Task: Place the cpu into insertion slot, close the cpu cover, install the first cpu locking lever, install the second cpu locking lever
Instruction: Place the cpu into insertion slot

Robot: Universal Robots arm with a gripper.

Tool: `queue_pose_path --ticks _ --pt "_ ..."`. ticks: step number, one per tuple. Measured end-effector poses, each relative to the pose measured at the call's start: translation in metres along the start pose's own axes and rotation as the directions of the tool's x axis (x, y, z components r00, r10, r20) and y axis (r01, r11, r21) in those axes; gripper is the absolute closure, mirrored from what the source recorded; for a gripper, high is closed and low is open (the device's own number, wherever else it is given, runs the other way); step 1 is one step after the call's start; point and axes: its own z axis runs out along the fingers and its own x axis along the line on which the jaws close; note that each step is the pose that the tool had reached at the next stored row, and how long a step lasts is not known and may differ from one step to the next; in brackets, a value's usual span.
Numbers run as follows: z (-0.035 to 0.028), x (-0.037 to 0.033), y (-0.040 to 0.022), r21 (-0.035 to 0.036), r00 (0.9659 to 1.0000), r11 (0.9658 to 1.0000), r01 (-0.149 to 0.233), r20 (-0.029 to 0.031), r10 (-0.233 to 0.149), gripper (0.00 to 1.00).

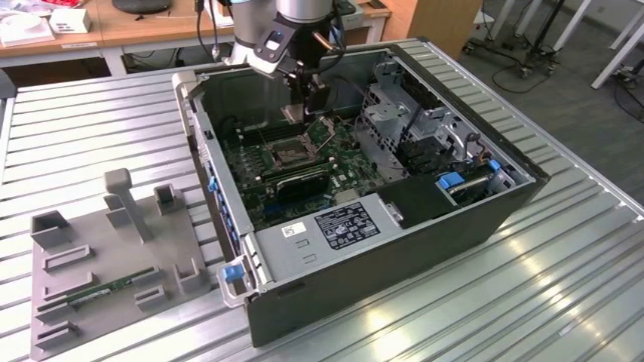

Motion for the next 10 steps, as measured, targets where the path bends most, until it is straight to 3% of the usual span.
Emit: queue_pose_path --ticks 10 --pt "0.0064 -0.0070 -0.0006 0.0001 0.9999 0.9999 -0.010 0.0009 0.010 0.46"
